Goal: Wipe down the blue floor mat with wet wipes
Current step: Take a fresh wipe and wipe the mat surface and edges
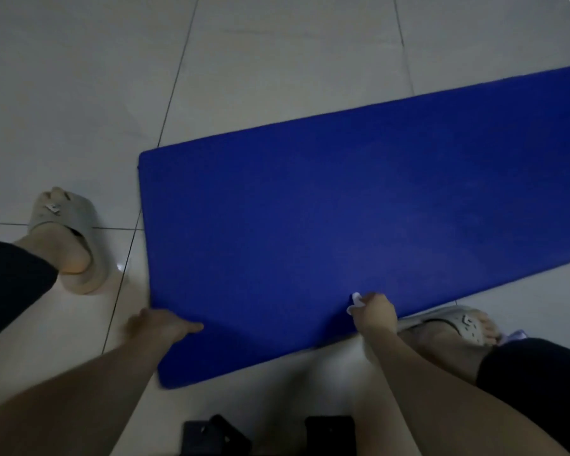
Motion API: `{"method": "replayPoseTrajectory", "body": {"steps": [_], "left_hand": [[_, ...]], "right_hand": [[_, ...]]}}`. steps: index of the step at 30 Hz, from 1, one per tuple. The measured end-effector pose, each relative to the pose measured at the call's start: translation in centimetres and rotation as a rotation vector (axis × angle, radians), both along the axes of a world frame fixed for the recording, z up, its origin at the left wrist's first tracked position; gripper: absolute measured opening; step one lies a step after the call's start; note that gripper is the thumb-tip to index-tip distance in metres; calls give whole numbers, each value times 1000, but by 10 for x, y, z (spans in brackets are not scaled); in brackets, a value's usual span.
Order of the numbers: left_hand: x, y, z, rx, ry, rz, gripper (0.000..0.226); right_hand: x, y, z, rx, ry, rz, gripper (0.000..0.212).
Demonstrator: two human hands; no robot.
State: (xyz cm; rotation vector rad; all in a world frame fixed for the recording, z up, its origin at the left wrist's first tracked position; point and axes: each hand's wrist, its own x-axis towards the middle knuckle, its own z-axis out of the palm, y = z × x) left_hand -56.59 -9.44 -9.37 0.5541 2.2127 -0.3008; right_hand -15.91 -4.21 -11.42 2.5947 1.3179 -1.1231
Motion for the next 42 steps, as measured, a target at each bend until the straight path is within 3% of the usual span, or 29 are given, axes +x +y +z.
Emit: {"method": "replayPoseTrajectory", "body": {"steps": [1,3,7,10,13,18,22,27,33,36,42], "left_hand": [[8,5,10,41,80,-133,116],[26,23,16,102,134,-369,101],[63,72,9,115,-57,-660,83],[75,110,3,82,-117,-798,79],[73,130,-11,-33,-172,-842,76],[77,142,-23,-99,-140,-894,111],[75,142,-28,-107,-126,-914,120],[78,147,-25,-105,-122,-920,120],[81,146,-20,-98,-124,-926,122],[82,145,-18,-93,-126,-923,115],[82,142,-17,-90,-113,-952,118]], "right_hand": [[-2,-7,0,8,-5,34,32],[-5,-18,3,69,-4,99,21],[3,-34,7,123,-36,234,31],[35,-21,8,209,-134,137,35],[75,5,5,314,-153,-55,36],[104,30,-6,181,-170,-76,39],[74,19,-8,202,-75,-93,38],[-3,-10,-3,141,-5,125,27],[-104,-51,14,-28,325,538,25],[-96,-45,4,49,239,615,25],[34,17,-13,263,-106,133,8]]}}
